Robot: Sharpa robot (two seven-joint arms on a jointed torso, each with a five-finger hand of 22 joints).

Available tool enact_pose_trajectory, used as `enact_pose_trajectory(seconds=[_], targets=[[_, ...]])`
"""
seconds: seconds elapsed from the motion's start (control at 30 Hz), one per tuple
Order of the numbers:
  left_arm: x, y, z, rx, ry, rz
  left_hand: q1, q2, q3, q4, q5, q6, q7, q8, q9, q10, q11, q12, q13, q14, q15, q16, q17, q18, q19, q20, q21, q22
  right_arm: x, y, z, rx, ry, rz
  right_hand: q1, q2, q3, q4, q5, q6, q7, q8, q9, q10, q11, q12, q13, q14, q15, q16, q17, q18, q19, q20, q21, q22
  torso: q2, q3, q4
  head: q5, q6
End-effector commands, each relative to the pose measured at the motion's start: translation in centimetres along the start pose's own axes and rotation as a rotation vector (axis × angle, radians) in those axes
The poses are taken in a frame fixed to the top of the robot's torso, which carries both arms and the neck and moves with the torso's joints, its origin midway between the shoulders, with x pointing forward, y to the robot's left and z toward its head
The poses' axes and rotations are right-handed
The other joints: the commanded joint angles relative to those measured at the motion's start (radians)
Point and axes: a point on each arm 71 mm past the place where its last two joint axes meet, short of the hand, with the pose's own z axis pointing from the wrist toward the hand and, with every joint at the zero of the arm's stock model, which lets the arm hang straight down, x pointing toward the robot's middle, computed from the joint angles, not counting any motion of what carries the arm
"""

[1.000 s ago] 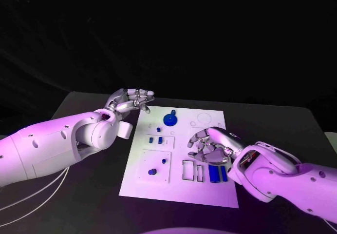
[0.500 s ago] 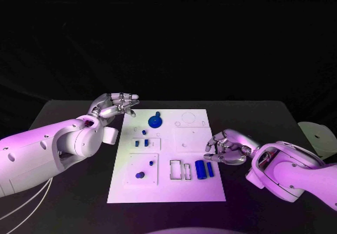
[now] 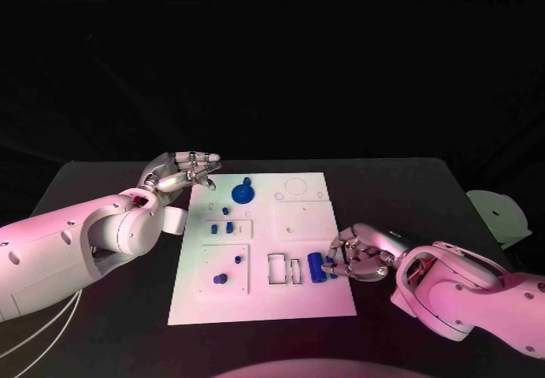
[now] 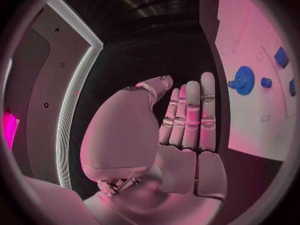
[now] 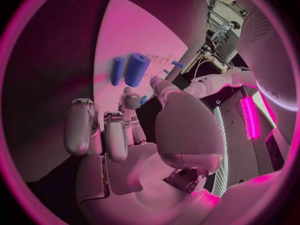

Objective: Assemble the parts on the task board

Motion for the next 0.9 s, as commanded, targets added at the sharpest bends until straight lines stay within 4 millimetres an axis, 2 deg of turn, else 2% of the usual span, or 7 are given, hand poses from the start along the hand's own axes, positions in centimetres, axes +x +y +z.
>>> enact_pose_trajectory(seconds=[0.03,0.17,0.3,0.57,0.7,0.77,0.9], targets=[[0.3,0.1,0.0,0.009,0.023,-0.012,-0.011,-0.001,-0.003,-0.006,-0.005,-0.008,-0.002,-0.003,0.001,-0.008,0.000,0.001,0.001,-0.007,0.001,0.004,-0.001,0.013,-0.004,0.002,-0.006,-0.001,0.2,0.1,0.2,0.014,-0.038,-0.057,-0.005,0.001,-0.003,0.006,0.004,-0.005,0.000,0.005,0.002,0.008,-0.001,0.006,0.006,0.059,0.002,0.002,0.011,-0.017,0.001,0.000,0.001,0.098,-0.007,-0.0030,-0.0019,0.003,-0.003],[0.3,0.2,0.0,0.008,0.024,-0.013,-0.011,0.000,-0.003,-0.006,-0.005,-0.008,-0.002,-0.003,0.001,-0.009,0.000,0.001,0.001,-0.007,0.001,0.004,-0.001,0.013,-0.004,0.002,-0.006,-0.001,0.7,0.3,0.5,0.009,-0.039,-0.064,-0.002,0.000,-0.009,0.013,0.003,-0.006,0.000,0.006,0.004,0.011,-0.002,0.012,0.014,0.059,0.002,0.002,0.011,-0.016,0.001,0.000,0.000,0.098,-0.010,-0.0056,-0.0030,0.006,-0.004],[0.3,0.3,0.0,0.007,0.024,-0.014,-0.011,0.000,-0.003,-0.006,-0.005,-0.008,-0.002,-0.003,0.001,-0.009,0.000,0.001,0.001,-0.007,0.001,0.004,-0.001,0.013,-0.004,0.002,-0.006,-0.001,1.0,0.4,0.7,0.007,-0.038,-0.070,0.000,0.001,-0.015,0.019,0.002,-0.007,-0.001,0.008,0.007,0.012,-0.002,0.017,0.020,0.059,0.002,0.003,0.013,-0.017,0.002,0.000,0.002,0.100,-0.011,-0.0067,-0.0025,0.006,-0.005],[0.3,0.3,-0.1,0.006,0.024,-0.014,-0.011,0.000,-0.003,-0.006,-0.005,-0.008,-0.002,-0.003,0.001,-0.009,0.000,0.001,0.001,-0.007,0.001,0.004,-0.001,0.013,-0.004,0.002,-0.006,-0.001,1.8,0.4,1.2,0.013,-0.012,-0.076,0.005,0.006,-0.033,0.045,-0.001,-0.009,-0.001,0.012,0.014,0.014,-0.002,0.023,0.032,0.060,0.001,0.004,0.014,-0.017,0.003,-0.001,0.003,0.102,-0.009,-0.0066,-0.0022,0.011,-0.004],[0.2,0.3,-0.1,0.006,0.023,-0.013,-0.011,0.000,-0.003,-0.006,-0.005,-0.008,-0.002,-0.003,0.001,-0.009,0.000,0.001,0.001,-0.007,0.001,0.004,-0.001,0.013,-0.004,0.002,-0.006,-0.001,2.3,0.4,1.4,0.017,0.007,-0.088,0.009,0.005,-0.053,0.067,-0.007,-0.010,-0.002,0.016,0.020,0.015,-0.003,0.027,0.041,0.059,0.001,0.004,0.013,-0.017,0.003,-0.001,0.002,0.103,-0.009,-0.0068,-0.0027,0.014,-0.009],[0.2,0.3,-0.1,0.005,0.022,-0.013,-0.011,0.000,-0.003,-0.006,-0.005,-0.008,-0.002,-0.003,0.001,-0.009,0.000,0.001,0.001,-0.007,0.001,0.004,-0.001,0.013,-0.004,0.002,-0.006,-0.001,2.5,0.4,1.4,0.018,0.015,-0.091,0.007,0.005,-0.069,0.077,0.004,-0.008,-0.003,0.019,0.024,0.016,-0.003,0.031,0.048,0.059,0.001,0.004,0.013,-0.017,0.004,-0.001,0.002,0.104,-0.009,-0.0066,-0.0031,0.014,-0.010],[0.1,0.3,-0.2,0.005,0.022,-0.013,-0.011,0.000,-0.003,-0.006,-0.005,-0.008,-0.002,-0.003,0.001,-0.009,0.000,0.001,0.001,-0.007,0.001,0.004,-0.001,0.013,-0.004,0.002,-0.006,-0.001,2.9,0.4,1.6,0.018,0.027,-0.098,0.006,0.006,-0.073,0.079,0.006,-0.007,-0.004,0.020,0.025,0.017,-0.004,0.031,0.049,0.059,0.001,0.004,0.013,-0.017,0.004,-0.001,0.002,0.104,-0.010,-0.0071,-0.0031,0.016,-0.013]])
